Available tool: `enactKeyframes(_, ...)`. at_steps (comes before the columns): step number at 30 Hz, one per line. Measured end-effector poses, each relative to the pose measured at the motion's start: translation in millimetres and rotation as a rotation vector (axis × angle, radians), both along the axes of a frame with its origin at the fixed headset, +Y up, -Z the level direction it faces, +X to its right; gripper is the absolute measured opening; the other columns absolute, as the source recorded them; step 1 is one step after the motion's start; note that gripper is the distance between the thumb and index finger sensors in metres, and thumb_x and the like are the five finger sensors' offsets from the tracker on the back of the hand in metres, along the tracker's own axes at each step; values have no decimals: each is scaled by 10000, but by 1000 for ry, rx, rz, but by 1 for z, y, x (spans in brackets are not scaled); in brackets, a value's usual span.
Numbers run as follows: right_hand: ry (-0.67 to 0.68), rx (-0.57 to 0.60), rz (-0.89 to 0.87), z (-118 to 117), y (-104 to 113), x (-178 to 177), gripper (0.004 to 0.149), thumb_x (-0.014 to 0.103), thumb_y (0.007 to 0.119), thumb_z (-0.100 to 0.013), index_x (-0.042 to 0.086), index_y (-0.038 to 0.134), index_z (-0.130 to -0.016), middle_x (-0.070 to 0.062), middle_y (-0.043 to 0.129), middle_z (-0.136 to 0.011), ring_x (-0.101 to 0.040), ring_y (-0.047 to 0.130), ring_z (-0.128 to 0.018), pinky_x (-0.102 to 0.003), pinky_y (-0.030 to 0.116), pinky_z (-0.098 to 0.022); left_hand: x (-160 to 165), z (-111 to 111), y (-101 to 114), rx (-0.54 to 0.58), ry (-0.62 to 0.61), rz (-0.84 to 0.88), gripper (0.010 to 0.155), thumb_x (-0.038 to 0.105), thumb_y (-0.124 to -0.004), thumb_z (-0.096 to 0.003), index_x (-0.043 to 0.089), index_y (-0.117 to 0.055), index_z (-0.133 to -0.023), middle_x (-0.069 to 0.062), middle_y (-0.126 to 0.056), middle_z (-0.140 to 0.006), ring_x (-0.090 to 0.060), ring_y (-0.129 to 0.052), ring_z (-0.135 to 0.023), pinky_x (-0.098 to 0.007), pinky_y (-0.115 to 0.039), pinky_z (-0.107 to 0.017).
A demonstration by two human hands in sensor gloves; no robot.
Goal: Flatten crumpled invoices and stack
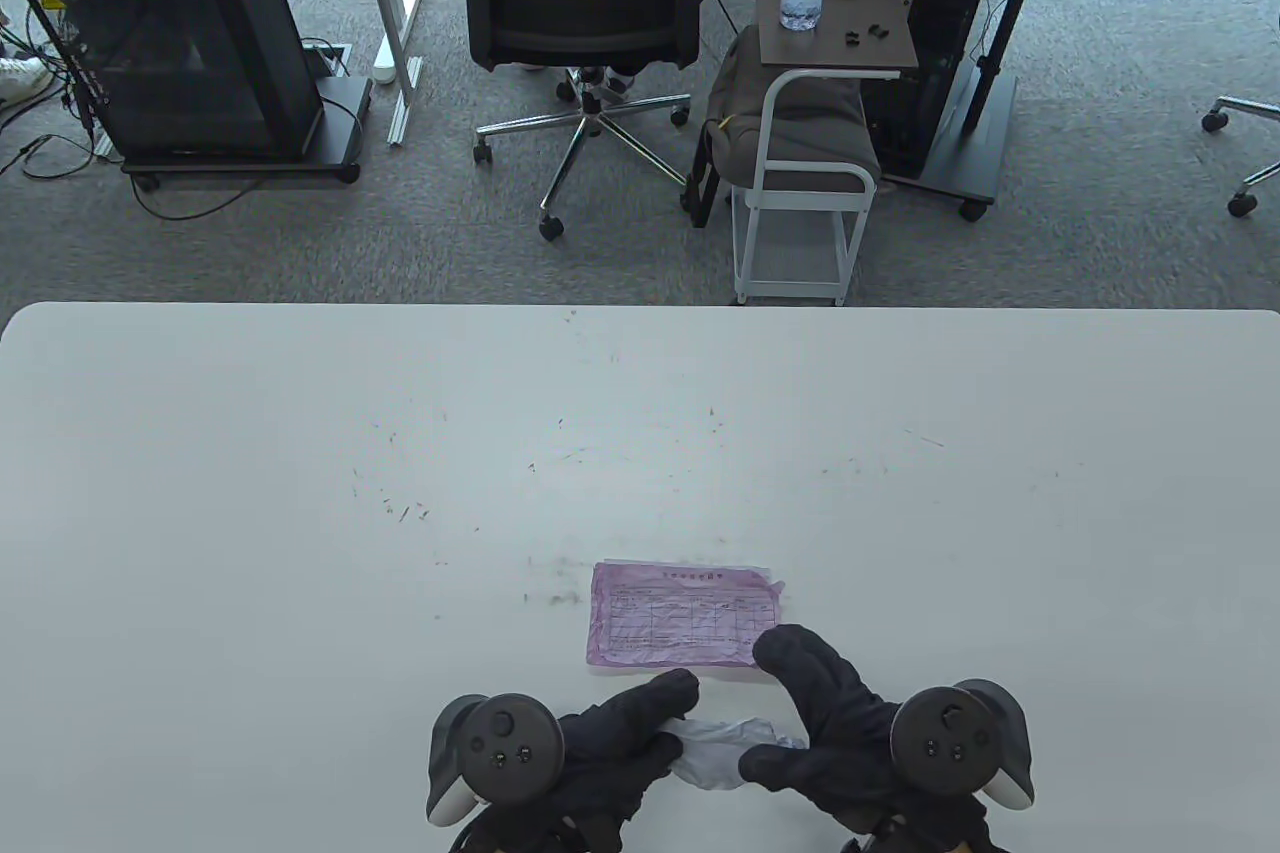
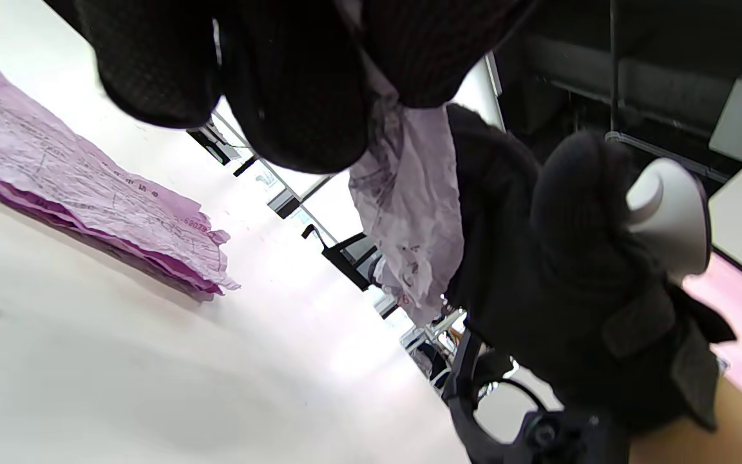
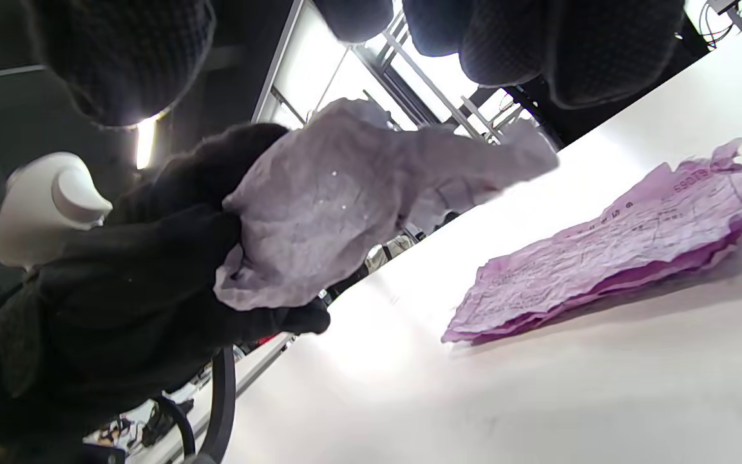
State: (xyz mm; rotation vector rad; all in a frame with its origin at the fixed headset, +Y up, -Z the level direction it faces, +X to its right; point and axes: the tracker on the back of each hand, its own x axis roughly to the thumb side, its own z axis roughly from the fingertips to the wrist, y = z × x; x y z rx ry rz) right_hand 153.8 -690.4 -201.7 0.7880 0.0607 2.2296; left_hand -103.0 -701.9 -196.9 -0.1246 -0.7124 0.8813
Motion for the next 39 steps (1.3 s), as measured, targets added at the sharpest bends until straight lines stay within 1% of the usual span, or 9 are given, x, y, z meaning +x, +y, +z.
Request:
enactKeyframes(3,69,-17,66,1,-8,-19,817,546,785,-483,67,456,-1058,-328,578,-1049,-495,718,-843,-621,727,-544,4,2,-1,-30,-30,36,543,213,-788,-566,118,-607,-1069,-137,-808,-875,-278,-975,-574,-568,-782,-568)
enactKeyframes(5,78,-14,31,1,-13,-30,503,383,813,-521,104,701,-923,-224,887,-822,-348,948,-606,-542,832,-464,4,2,-2,-51,-25,48,578,261,-811,-557,107,-600,-1072,-140,-814,-854,-281,-969,-560,-571,-775,-566)
enactKeyframes(7,48,-19,-14,1,-13,-33,429,306,812,-527,79,734,-883,-179,947,-697,-279,983,-489,-496,871,-403,3,1,-3,-49,-19,21,639,301,-855,-529,105,-589,-1076,-122,-818,-842,-267,-968,-542,-565,-779,-560)
enactKeyframes(12,19,-22,-96,0,-10,-25,417,281,813,-528,83,732,-886,-131,958,-631,-231,985,-423,-459,886,-367,1,-4,-8,-79,71,-86,681,267,-893,-517,86,-566,-1085,-132,-822,-837,-243,-977,-489,-537,-812,-513)
enactKeyframes(16,-54,-1,-138,-2,-5,-12,420,282,814,-528,83,729,-887,-126,957,-632,-227,984,-424,-457,887,-367,-3,-8,-14,-177,78,-110,538,217,-855,-548,96,-683,-1043,-169,-827,-842,-288,-981,-518,-564,-797,-516)
enactKeyframes(18,-87,-12,-151,-3,-5,-5,422,278,812,-530,83,723,-893,-128,953,-641,-233,981,-433,-462,883,-372,-8,-10,-15,-203,111,-60,425,221,-810,-571,101,-773,-978,-181,-823,-845,-309,-975,-534,-578,-784,-523)
enactKeyframes(27,-137,-123,-159,-10,-18,3,486,266,821,-526,66,661,-939,-142,915,-701,-252,968,-477,-476,870,-393,-18,-12,-18,-349,109,344,422,293,-675,-620,122,-659,-1005,-270,-554,-1060,-457,-815,-848,-633,-697,-607)
enactKeyframes(31,-135,-138,-130,-13,-22,1,509,263,825,-523,68,639,-954,-139,897,-719,-252,962,-489,-479,867,-402,-20,-14,-17,-366,120,363,447,195,-718,-598,96,-598,-1018,-177,-822,-872,-301,-1013,-610,-561,-815,-538)
enactKeyframes(39,-177,-204,-50,-21,-29,16,564,251,827,-526,54,580,-993,-169,844,-780,-293,926,-550,-517,834,-440,-30,-15,-11,-294,216,388,527,179,-718,-599,247,-549,-1094,-187,-848,-812,-264,-1010,-511,-535,-825,-519)
